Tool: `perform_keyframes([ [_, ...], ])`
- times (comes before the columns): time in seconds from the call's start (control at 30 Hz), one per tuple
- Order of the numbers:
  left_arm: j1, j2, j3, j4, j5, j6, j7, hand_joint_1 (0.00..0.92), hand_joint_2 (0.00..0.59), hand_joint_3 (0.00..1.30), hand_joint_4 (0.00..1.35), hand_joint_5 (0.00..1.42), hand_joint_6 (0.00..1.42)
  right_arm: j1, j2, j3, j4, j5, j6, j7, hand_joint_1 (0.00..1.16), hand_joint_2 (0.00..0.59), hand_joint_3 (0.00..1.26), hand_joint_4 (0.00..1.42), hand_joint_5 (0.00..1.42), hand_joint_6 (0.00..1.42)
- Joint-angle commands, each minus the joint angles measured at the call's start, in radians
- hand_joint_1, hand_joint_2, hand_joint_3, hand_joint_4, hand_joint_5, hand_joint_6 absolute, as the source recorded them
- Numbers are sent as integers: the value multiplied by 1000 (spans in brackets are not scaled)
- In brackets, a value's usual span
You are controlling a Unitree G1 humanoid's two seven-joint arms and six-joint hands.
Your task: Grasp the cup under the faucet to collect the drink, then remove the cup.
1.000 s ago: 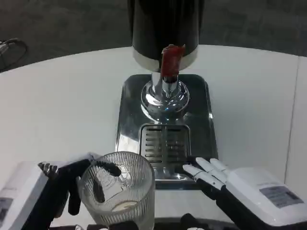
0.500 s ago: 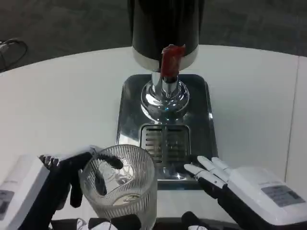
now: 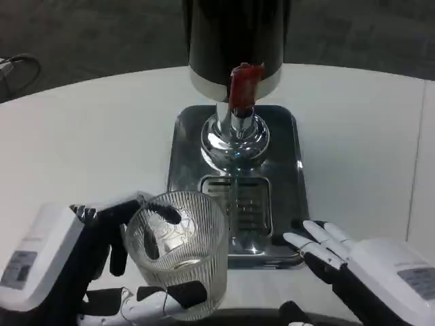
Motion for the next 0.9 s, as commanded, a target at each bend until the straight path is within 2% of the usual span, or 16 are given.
perform_keyframes([
  [0.03,-46,9,-2,37,11,8,18,287,324,888,874,1149,1314,42,0,-41,-37,37,-28,-1,295,487,123,1,1,109],
  [0.23,-115,1,-11,117,43,47,39,287,324,888,874,1149,1314,56,6,-104,-38,79,-56,0,298,486,133,9,5,121],
  [0.53,-272,26,-73,292,166,120,106,287,324,888,874,1149,1314,163,29,-250,-38,172,-192,-21,299,486,134,10,14,126],
  [0.67,-348,28,-116,362,220,169,144,287,324,888,874,1148,1325,193,48,-278,-38,192,-203,-21,300,486,134,11,14,127],
  [0.77,-381,30,-141,390,239,197,164,287,324,888,872,1148,1329,213,55,-305,-38,214,-247,-29,300,486,134,11,14,127],
  [0.9,-452,30,-188,451,272,242,180,287,324,888,867,1148,1331,229,61,-336,-38,242,-263,-29,300,486,134,11,14,127],
])
